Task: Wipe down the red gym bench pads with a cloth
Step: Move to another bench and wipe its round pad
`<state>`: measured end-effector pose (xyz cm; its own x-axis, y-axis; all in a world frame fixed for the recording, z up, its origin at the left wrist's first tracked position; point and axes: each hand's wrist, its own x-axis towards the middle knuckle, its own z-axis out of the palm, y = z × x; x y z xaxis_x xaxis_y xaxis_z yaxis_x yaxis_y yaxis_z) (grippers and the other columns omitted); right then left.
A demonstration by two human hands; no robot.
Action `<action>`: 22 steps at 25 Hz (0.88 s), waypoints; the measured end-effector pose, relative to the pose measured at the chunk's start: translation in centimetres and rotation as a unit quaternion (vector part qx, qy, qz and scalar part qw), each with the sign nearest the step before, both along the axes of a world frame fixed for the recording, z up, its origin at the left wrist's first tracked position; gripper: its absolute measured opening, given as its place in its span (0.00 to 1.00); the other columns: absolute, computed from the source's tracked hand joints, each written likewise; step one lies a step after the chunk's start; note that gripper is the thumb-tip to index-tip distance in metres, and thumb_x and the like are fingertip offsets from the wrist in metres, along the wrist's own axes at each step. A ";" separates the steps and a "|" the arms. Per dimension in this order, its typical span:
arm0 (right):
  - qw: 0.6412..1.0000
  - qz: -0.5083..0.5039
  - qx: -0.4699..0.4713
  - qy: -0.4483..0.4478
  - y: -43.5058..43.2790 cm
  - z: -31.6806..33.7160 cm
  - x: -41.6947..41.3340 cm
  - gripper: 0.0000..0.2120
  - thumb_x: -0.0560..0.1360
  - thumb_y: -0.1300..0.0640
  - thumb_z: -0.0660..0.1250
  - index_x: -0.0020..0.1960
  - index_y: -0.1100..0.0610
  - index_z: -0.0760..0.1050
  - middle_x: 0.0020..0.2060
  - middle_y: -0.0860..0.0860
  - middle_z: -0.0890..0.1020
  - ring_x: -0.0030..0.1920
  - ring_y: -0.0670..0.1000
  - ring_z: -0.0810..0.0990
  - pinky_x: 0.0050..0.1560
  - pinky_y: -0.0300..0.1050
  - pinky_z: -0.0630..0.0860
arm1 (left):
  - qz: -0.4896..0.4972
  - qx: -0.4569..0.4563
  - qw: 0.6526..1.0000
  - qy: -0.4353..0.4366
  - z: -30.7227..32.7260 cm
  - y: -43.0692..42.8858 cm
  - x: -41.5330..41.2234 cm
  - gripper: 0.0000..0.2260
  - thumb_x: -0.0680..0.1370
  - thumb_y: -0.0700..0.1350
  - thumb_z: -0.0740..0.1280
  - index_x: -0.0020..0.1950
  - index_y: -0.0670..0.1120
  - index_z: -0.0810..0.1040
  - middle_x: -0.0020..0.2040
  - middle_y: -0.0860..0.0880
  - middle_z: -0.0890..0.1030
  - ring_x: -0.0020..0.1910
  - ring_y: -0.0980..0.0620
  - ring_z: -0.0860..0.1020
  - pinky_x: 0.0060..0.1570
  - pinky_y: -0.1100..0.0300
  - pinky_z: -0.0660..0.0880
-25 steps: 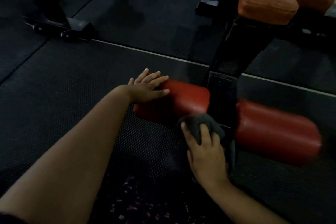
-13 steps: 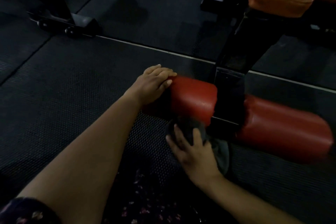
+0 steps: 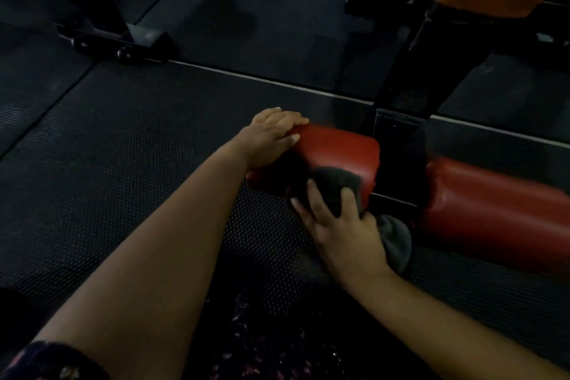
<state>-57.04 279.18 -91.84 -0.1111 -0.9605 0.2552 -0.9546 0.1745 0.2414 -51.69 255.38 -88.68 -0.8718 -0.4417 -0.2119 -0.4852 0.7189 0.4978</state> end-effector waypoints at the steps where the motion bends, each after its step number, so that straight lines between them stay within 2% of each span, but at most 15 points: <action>1: 1.000 -0.001 0.002 -0.002 0.5 0.2 0.5 0.26 0.69 0.56 0.62 0.67 0.50 0.75 0.69 0.55 0.67 0.55 0.66 0.67 0.28 0.54 0.75 | 0.002 0.000 1.000 0.005 0.3 0.2 -0.1 0.21 0.83 0.51 0.55 0.76 0.59 0.60 0.78 0.56 0.58 0.78 0.50 0.47 0.76 0.44 0.48; 3: 0.999 0.030 0.022 -0.004 -0.3 0.2 2.9 0.25 0.71 0.55 0.60 0.67 0.51 0.75 0.68 0.54 0.70 0.55 0.65 0.67 0.28 0.52 0.75 | 0.014 -0.004 1.000 0.020 0.6 0.8 0.2 0.20 0.83 0.52 0.56 0.76 0.58 0.61 0.78 0.56 0.59 0.78 0.51 0.48 0.76 0.44 0.50; 6: 0.994 0.074 0.057 0.058 -4.8 -1.8 5.0 0.25 0.76 0.55 0.50 0.70 0.48 0.71 0.72 0.50 0.65 0.61 0.64 0.64 0.36 0.52 0.77 | 0.029 -0.046 0.992 0.115 0.1 2.0 1.6 0.19 0.82 0.53 0.59 0.74 0.55 0.66 0.75 0.54 0.64 0.77 0.52 0.53 0.74 0.46 0.57; 9: 0.979 0.096 0.085 0.158 -6.3 -3.9 3.8 0.28 0.76 0.64 0.44 0.70 0.51 0.71 0.74 0.53 0.56 0.63 0.63 0.62 0.40 0.52 0.78 | 0.049 -0.102 0.982 0.154 -0.8 2.8 2.1 0.17 0.83 0.50 0.58 0.72 0.53 0.69 0.74 0.53 0.68 0.76 0.50 0.58 0.70 0.50 0.61; 10: 0.973 0.116 0.080 0.180 -5.4 -4.6 2.9 0.28 0.77 0.65 0.44 0.70 0.52 0.71 0.73 0.54 0.54 0.63 0.63 0.63 0.39 0.51 0.78 | 0.054 -0.131 0.978 0.151 -0.9 2.8 2.0 0.17 0.82 0.49 0.57 0.71 0.52 0.70 0.73 0.52 0.69 0.75 0.49 0.61 0.69 0.49 0.62; 12: 0.980 0.107 0.064 0.157 -2.5 -4.6 0.5 0.19 0.77 0.54 0.57 0.65 0.49 0.75 0.71 0.49 0.59 0.61 0.61 0.65 0.33 0.48 0.76 | 0.036 -0.234 0.958 0.162 -0.9 3.2 2.0 0.17 0.80 0.48 0.57 0.66 0.47 0.74 0.67 0.47 0.75 0.69 0.43 0.70 0.67 0.48 0.64; 14: 0.987 0.105 0.072 0.097 1.2 -4.4 -2.2 0.19 0.70 0.51 0.69 0.61 0.48 0.80 0.70 0.47 0.64 0.60 0.61 0.66 0.30 0.49 0.75 | -0.023 -0.340 0.919 0.200 -1.5 3.4 2.3 0.17 0.75 0.48 0.58 0.59 0.46 0.77 0.58 0.44 0.80 0.58 0.40 0.76 0.63 0.50 0.66; 16: 0.993 0.100 0.065 0.017 5.1 -3.1 -4.5 0.21 0.68 0.53 0.68 0.61 0.47 0.80 0.70 0.48 0.65 0.59 0.62 0.67 0.30 0.50 0.76 | -0.079 -0.383 0.888 0.244 -2.2 3.6 2.6 0.15 0.75 0.48 0.59 0.58 0.47 0.79 0.57 0.45 0.80 0.55 0.43 0.76 0.63 0.51 0.65; 17: 0.994 0.098 0.033 -0.035 6.6 -1.8 -5.4 0.24 0.67 0.53 0.67 0.63 0.46 0.77 0.70 0.49 0.65 0.58 0.62 0.67 0.34 0.51 0.78 | -0.098 -0.387 0.879 0.261 -2.3 3.6 2.4 0.15 0.76 0.48 0.60 0.59 0.47 0.80 0.58 0.45 0.80 0.57 0.44 0.75 0.63 0.52 0.65; 18: 0.991 0.086 -0.016 -0.106 7.3 -0.7 -6.3 0.27 0.67 0.52 0.67 0.66 0.44 0.74 0.70 0.49 0.66 0.58 0.61 0.69 0.43 0.51 0.79 | -0.110 -0.387 0.874 0.272 -2.2 3.6 2.0 0.15 0.77 0.48 0.60 0.60 0.48 0.79 0.60 0.46 0.80 0.59 0.45 0.74 0.65 0.51 0.65; 19: 0.977 0.053 -0.070 -0.195 7.4 0.5 -7.3 0.28 0.68 0.51 0.66 0.68 0.44 0.72 0.70 0.50 0.68 0.59 0.59 0.70 0.54 0.49 0.76 | -0.119 -0.388 0.870 0.279 -2.2 3.7 1.4 0.15 0.78 0.48 0.60 0.62 0.48 0.79 0.62 0.46 0.79 0.61 0.46 0.73 0.66 0.51 0.64; 20: 0.946 -0.007 -0.135 -0.294 7.0 1.5 -8.2 0.28 0.69 0.52 0.65 0.69 0.44 0.71 0.69 0.51 0.69 0.61 0.54 0.70 0.62 0.42 0.70 | -0.128 -0.392 0.867 0.280 -2.3 3.8 0.9 0.15 0.79 0.49 0.60 0.63 0.48 0.78 0.63 0.46 0.79 0.63 0.46 0.73 0.68 0.50 0.64; 22: 0.843 -0.138 -0.246 -0.458 5.0 2.6 -8.8 0.27 0.70 0.53 0.66 0.69 0.44 0.68 0.66 0.49 0.68 0.63 0.41 0.67 0.64 0.26 0.61 | -0.155 -0.402 0.858 0.279 -2.7 4.1 0.0 0.15 0.79 0.49 0.61 0.65 0.49 0.76 0.64 0.47 0.78 0.63 0.46 0.74 0.69 0.49 0.64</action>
<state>-65.83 284.14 -89.22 -0.6801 -0.6685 0.3010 -0.6072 0.2835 -0.7423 -51.70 259.52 -91.36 -0.8406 0.0211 0.5413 -0.0565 0.9904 -0.1264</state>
